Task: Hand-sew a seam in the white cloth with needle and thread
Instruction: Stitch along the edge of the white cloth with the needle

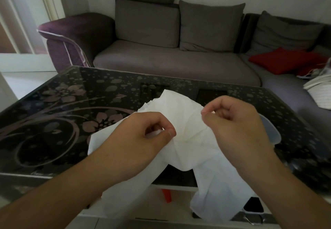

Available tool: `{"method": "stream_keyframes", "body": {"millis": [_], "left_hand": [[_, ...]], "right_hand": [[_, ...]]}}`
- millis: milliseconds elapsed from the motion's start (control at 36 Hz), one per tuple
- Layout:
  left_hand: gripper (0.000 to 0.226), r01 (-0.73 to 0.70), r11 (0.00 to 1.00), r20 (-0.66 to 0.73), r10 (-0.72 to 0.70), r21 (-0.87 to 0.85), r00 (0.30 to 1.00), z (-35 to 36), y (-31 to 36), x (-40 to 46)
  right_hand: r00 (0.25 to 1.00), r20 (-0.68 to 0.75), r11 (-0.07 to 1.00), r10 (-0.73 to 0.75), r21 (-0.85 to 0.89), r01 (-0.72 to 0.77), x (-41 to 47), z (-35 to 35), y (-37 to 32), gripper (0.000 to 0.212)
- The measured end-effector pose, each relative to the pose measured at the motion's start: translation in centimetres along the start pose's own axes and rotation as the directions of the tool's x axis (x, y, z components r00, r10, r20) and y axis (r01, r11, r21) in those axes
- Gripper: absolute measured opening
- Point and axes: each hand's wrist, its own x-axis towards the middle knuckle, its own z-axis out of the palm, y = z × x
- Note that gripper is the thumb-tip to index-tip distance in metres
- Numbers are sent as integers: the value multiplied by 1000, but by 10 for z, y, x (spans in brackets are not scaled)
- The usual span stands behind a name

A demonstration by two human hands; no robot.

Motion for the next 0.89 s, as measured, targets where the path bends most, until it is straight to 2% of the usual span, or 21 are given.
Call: {"method": "stream_keyframes", "body": {"millis": [111, 194, 278, 472, 611, 750, 806, 889], "left_hand": [[12, -5, 1000, 9, 5, 20, 1000, 0, 0, -1], [12, -19, 999, 15, 18, 42, 1000, 2, 1, 0], [13, -27, 998, 22, 25, 52, 999, 2, 3, 1], [11, 3, 999, 21, -4, 41, 1000, 5, 5, 2], [12, 0, 1000, -2, 0, 27, 1000, 1, 4, 1], [12, -6, 1000, -8, 6, 20, 1000, 0, 3, -2], [12, -5, 1000, -10, 6, 20, 1000, 0, 3, -2], [11, -3, 1000, -8, 4, 26, 1000, 0, 3, -2]], "right_hand": [[963, 244, 992, -117, -11, 124, -7, 2, -3, 25], [917, 356, 980, -179, -24, 200, -9, 6, -2, 18], [923, 343, 979, -173, -42, 199, -9, 8, -1, 8], [951, 280, 975, -134, -134, 177, -9, 3, 3, 17], [980, 119, 981, -163, -91, 174, -4, -2, 1, 16], [995, -34, 995, -89, -51, 88, 0, -3, 3, 13], [994, -4, 993, -106, -44, 106, -2, -3, 2, 13], [967, 213, 989, -138, -21, 146, -9, 0, -4, 21]]}}
